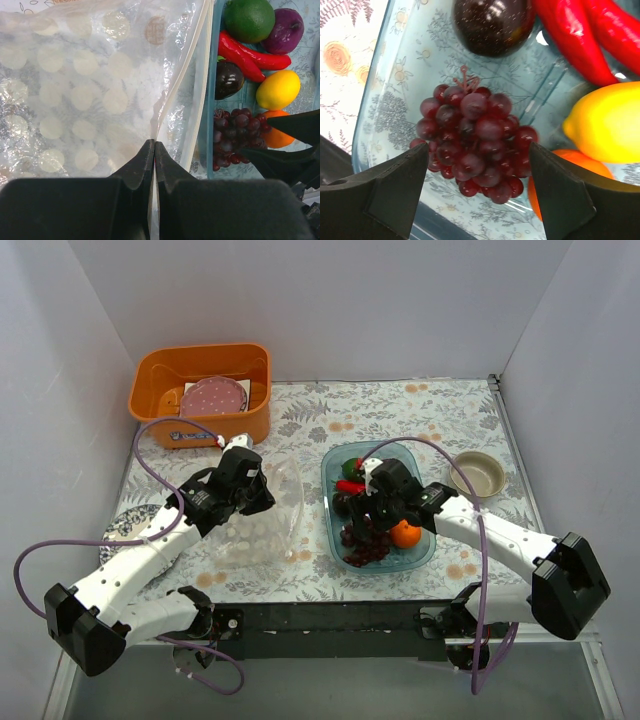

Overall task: Place the food in the zip-top bag and seal the zipper
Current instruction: Pick up the fake fruit from the bin.

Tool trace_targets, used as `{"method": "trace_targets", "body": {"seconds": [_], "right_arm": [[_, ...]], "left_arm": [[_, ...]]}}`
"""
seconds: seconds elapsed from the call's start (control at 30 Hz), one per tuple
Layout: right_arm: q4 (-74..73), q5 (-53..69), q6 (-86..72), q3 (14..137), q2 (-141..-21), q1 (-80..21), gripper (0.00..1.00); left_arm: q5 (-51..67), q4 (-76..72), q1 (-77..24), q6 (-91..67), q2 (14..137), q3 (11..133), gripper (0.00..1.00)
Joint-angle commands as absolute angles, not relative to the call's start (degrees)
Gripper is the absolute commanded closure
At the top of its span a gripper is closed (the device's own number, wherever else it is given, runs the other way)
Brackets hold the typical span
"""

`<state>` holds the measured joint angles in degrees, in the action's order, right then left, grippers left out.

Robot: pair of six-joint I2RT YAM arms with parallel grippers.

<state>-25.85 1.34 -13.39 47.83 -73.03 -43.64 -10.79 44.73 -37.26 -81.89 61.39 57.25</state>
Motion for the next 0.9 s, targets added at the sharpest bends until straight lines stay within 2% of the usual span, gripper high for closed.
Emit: {"method": "trace_targets", "body": {"seconds": [0.0,0.4,0.47,0.5,0.53,0.6,0.63,0.7,0.73,0.87], "right_arm": [[-27.42,-1.24,-9.06,51.15,-73.91,-43.77,0.12],[-29.27,12.56,-0.62,50.36,-82.18,-43.86,0.16],[-29.27,12.66,-0.61,50.45,-82.88,-43.86,0.21],[-29.27,13.18,-0.62,50.45,-82.97,-43.86,0.24],[-29.27,13.36,-0.62,50.54,-83.14,-43.86,0.36],[-29.44,13.71,-0.62,50.71,-83.41,-43.86,0.52],[-29.53,13.71,-0.70,51.06,-83.50,-43.86,0.67],[-29.53,14.76,-1.14,51.41,-83.15,-43.86,0.85],[-29.53,14.77,-1.40,51.68,-82.88,-43.86,0.98],[-29.27,14.94,-3.33,53.08,-79.56,-43.86,0.99]], "left_arm": [[-10.02,44.65,-37.44,-81.91,59.77,56.51,1.00],[-9.32,44.30,-37.44,-82.09,59.94,56.43,1.00],[-9.40,44.38,-37.35,-82.09,59.94,56.43,1.00],[-9.40,44.38,-37.44,-82.18,60.03,56.34,1.00],[-9.49,44.38,-37.35,-82.18,59.94,56.25,1.00],[-9.40,44.21,-37.35,-82.09,59.94,56.25,1.00],[-9.40,44.12,-37.44,-82.09,60.03,56.25,1.00],[-9.23,44.03,-37.35,-82.18,60.12,56.25,1.00],[-9.14,43.95,-37.44,-82.09,60.29,56.25,1.00],[-8.97,43.95,-37.44,-81.91,60.91,56.51,1.00]]}}
